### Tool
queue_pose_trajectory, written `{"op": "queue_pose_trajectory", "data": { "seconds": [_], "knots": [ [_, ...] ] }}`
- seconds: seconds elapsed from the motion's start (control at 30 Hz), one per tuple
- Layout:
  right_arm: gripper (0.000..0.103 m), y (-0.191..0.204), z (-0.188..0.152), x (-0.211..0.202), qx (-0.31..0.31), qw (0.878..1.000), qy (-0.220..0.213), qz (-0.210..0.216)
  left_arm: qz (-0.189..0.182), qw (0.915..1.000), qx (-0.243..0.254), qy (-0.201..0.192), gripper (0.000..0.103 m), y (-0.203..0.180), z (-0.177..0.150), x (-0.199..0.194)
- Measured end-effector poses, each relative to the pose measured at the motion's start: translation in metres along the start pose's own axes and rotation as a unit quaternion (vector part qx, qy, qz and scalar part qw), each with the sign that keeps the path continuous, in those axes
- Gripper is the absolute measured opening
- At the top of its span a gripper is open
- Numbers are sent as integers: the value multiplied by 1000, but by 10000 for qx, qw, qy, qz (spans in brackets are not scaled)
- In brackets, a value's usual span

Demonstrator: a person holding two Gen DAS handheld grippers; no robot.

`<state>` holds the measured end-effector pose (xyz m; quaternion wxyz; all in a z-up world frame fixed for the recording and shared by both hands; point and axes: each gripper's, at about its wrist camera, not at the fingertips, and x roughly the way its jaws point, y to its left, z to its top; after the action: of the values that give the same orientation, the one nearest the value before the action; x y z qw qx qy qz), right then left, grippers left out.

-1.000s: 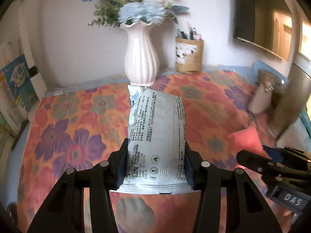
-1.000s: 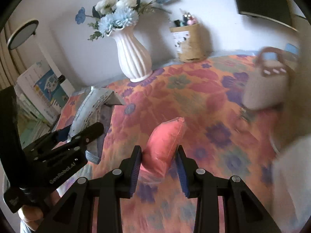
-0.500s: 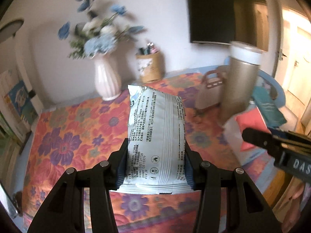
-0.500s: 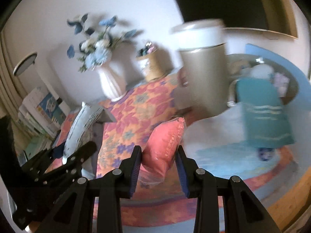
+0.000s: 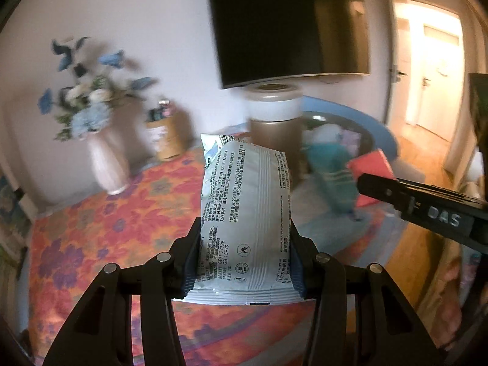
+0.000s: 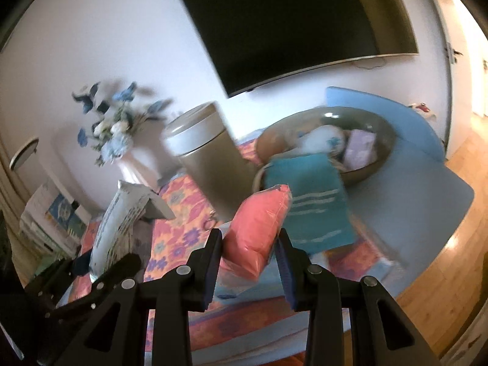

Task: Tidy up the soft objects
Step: 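Carry the packet in the left tool and pouch in the right tool to the glass bowl, then open the left tool over the bowl while the right tool releases the pouch into it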

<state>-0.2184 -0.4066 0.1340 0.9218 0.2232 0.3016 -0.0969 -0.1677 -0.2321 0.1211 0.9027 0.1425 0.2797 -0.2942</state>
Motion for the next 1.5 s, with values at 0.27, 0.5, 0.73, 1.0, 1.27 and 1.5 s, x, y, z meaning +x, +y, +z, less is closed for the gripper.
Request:
{"op": "queue_pose_trajectory", "data": {
  "seconds": [0.27,0.5,0.73,1.0,1.27,1.5],
  "knots": [
    [34,-55,29,-17,369,9982,-352,-315,-1278,9917,164,26,46,-53,43,10],
    [34,-106,88,5,655,9961,-462,-379,-1481,9890,53,-18,46,-91,113,52],
    [34,-157,152,72,1201,9926,-75,-172,-1290,9900,-495,280,46,-106,177,129],
    [35,-188,189,143,1366,9896,435,-121,-1212,9851,-1059,601,53,-104,205,191],
    [61,-208,179,131,1349,9900,416,20,-1369,9828,-1181,377,88,-102,205,186],
    [61,-180,157,83,831,9954,405,254,-1880,9782,-872,146,88,-106,192,123]
  ]
}}
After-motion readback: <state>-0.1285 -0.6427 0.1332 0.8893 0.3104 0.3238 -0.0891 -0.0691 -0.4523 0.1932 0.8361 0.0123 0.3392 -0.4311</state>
